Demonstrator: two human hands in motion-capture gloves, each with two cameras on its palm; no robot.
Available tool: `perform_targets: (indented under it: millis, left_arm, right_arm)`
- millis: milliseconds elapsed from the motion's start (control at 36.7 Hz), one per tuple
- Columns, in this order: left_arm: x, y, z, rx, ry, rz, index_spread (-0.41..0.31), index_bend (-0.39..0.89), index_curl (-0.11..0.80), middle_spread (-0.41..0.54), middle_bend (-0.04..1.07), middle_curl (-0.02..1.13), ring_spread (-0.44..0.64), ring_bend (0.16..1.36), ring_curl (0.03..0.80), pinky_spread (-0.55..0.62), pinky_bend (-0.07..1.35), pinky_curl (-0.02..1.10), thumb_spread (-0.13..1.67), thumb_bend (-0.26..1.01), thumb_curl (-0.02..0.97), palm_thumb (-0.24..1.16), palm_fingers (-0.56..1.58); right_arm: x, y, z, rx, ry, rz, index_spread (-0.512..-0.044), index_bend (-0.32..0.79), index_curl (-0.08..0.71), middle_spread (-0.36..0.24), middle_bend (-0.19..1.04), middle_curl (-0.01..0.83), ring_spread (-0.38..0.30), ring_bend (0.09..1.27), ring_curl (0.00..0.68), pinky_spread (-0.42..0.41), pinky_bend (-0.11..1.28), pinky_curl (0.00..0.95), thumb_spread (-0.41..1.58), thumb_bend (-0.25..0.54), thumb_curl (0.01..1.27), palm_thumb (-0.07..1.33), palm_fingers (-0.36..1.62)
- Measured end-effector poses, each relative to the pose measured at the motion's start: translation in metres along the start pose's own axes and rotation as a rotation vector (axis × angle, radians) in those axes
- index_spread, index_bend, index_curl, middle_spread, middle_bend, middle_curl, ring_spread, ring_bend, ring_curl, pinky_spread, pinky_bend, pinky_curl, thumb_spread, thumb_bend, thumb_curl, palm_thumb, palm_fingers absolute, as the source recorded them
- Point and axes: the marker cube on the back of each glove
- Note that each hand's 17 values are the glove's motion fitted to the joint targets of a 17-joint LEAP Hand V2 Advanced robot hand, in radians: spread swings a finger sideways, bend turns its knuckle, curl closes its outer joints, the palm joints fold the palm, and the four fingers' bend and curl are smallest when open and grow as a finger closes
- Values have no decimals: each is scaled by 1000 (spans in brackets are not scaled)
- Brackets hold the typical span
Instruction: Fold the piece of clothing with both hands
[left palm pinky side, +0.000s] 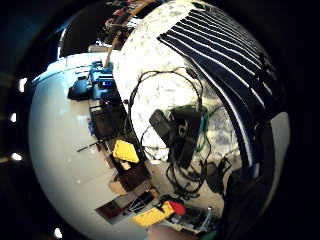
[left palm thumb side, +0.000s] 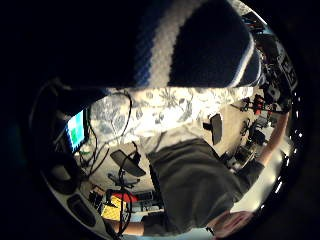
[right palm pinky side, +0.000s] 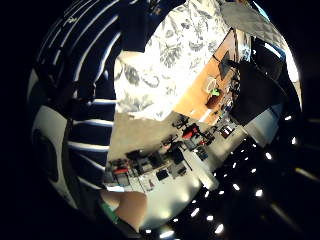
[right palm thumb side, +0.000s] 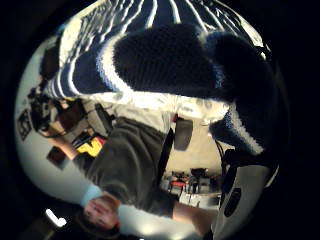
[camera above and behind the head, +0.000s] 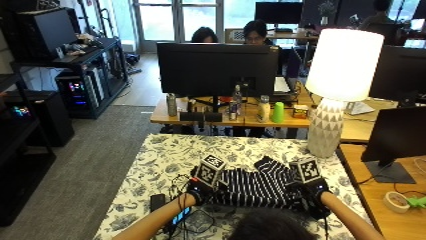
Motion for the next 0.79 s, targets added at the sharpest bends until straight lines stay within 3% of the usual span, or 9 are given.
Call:
perform_targets:
  millis: [109, 245, 464, 600, 736, 791]
  left_arm:
    - [-9, 17, -19, -11, 30, -6, -228, 150, 319, -331, 556, 634, -351, 864, 519, -409, 755, 480, 1605, 195, 111, 413, 1165]
    - [-31, -5, -54, 55, 25, -74, -230, 149, 333, -332, 541, 642, -351, 853, 517, -407, 734, 475, 1605, 208, 106, 404, 1168]
    - [-73, -109, -93, 127, -11, -274, -232, 140, 346, -332, 522, 656, -350, 838, 514, -407, 725, 473, 1601, 224, 100, 384, 1173]
    - [-69, -121, -101, 85, -20, -380, -232, 136, 351, -332, 513, 663, -350, 834, 513, -407, 721, 474, 1599, 233, 97, 373, 1175]
    - [-70, -152, -57, -176, -21, -435, -233, 146, 359, -333, 509, 666, -352, 822, 508, -395, 677, 465, 1598, 244, 95, 365, 1157]
    - [-74, -159, -43, -226, -27, -459, -233, 168, 369, -328, 473, 654, -348, 789, 498, -384, 632, 454, 1596, 248, 95, 363, 1100]
  right_arm:
    - [0, 25, -29, -37, 2, -7, -237, 128, 294, -159, 275, 436, -214, 692, 448, -343, 688, 386, 852, 69, 502, 1062, 1213]
    - [16, 19, -80, 54, 10, 83, -236, 123, 300, -166, 269, 446, -219, 683, 451, -351, 683, 387, 805, 39, 528, 1073, 1216]
    - [50, -42, -143, 220, 14, 228, -236, 123, 305, -170, 260, 459, -223, 680, 454, -357, 682, 392, 781, 9, 561, 1103, 1228]
    - [48, -71, -153, 398, 16, 288, -239, 122, 308, -178, 259, 465, -218, 684, 457, -357, 680, 394, 808, 5, 572, 1132, 1241]
    - [50, -110, -153, 796, 120, 431, -249, 106, 305, -184, 269, 473, -214, 672, 454, -356, 683, 397, 868, 9, 569, 1163, 1225]
    - [57, -123, -149, 915, 196, 500, -258, 71, 291, -186, 272, 474, -212, 655, 449, -342, 679, 394, 896, 6, 564, 1165, 1150]
